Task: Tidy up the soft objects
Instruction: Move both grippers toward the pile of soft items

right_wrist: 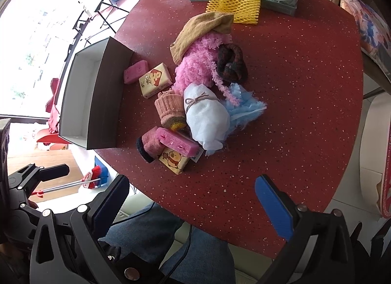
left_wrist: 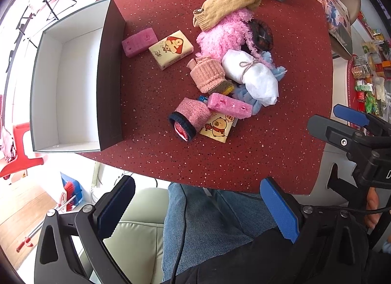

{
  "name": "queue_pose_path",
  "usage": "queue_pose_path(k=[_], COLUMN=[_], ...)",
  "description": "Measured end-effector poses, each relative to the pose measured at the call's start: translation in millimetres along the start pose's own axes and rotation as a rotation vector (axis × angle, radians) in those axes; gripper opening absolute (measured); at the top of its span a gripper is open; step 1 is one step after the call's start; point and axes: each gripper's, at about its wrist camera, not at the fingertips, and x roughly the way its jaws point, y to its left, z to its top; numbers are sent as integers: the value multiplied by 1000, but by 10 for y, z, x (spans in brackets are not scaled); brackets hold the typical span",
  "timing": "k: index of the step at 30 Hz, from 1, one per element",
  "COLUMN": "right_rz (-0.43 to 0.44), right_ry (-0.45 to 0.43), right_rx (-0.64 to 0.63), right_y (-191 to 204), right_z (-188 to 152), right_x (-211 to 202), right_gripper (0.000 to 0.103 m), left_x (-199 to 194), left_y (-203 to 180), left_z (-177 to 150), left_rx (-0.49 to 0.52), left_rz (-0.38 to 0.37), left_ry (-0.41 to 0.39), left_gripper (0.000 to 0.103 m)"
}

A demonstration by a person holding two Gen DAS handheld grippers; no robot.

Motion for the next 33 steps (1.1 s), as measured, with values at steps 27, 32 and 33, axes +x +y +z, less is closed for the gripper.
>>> queue_pose_path(k=[27,32,33], right_rz=[-21,-34,-37], right_ry=[71,71,71], right_rx=[108,119,117], right_y=[-259,-307,-309], right_z=[-97,-52,-40], right_x=[181,159,158], right_gripper=[103,103,103], left_x=[218,210,211], left_y=[189,160,153], left_z=[-38,42,57], left_rx=[-85,-67,-63], left_rz=[-74,-70,-68], left_ry=[-12,-25,-28], left_gripper=[103,103,103])
